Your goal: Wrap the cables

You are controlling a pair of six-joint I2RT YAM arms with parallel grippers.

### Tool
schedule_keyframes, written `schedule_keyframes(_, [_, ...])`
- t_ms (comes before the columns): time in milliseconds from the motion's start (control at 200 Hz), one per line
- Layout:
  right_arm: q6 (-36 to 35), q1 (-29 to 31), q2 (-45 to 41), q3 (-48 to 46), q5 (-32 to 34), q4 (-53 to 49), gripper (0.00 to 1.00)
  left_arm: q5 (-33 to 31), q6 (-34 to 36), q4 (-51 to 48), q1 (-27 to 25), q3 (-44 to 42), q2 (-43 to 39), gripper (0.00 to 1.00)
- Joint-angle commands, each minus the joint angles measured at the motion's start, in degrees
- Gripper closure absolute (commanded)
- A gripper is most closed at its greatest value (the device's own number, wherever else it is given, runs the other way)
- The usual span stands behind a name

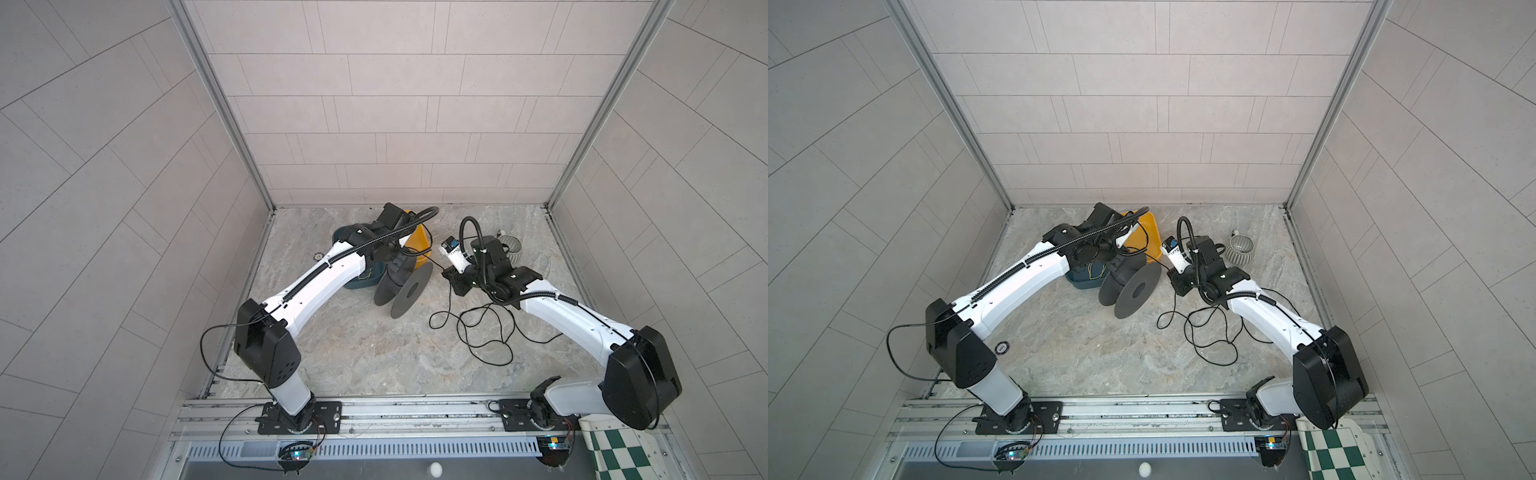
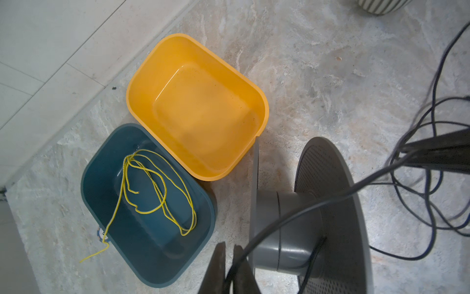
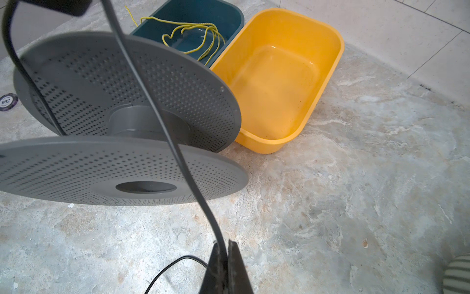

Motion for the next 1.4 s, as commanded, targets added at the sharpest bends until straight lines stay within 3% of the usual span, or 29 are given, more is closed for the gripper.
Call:
schedule_keyframes(0, [0.05, 0.37, -1.72, -0.77, -0.65, 0.64, 1.0, -0.96, -0.4, -2.54, -0.01, 2.09, -2.19, 0.96])
schedule_keyframes(85, [0.2, 0.5, -1.74, -0.81, -0.86, 0.71, 1.0, -1.37, -0.41, -4.13, -0.17, 3.07, -3.11, 1.0])
schedule_keyframes(410, [-0.06, 1.39, -0.87, -0.73, -0.29, 0.31, 1.0, -7.27, 1.2, -13.29, -3.68, 6.75, -3.97, 1.0])
schedule_keyframes(641, [-0.04, 2.49, 0.99, 0.11, 1.98, -0.77, 1.0, -17.01, 1.64, -19.24, -6.89, 6.54, -3.31, 1.0])
schedule_keyframes(1086, [0.91, 2.95, 1.77, 0.29, 6.67, -0.72, 1.0, -24.25, -2.12, -18.97, -7.08, 0.58, 1.49, 1.0])
schedule_keyframes(1186, [1.03, 2.97, 1.49, 0.03, 7.65, -0.63, 1.0, -22.04, -3.51, -18.16, -7.01, 0.39, 1.92, 0.92])
schedule_keyframes(1391, [1.08, 2.98, 0.73, -0.4, 7.88, -0.17, 1.0, -18.63, -4.62, -14.57, -6.97, -1.77, -0.05, 0.66])
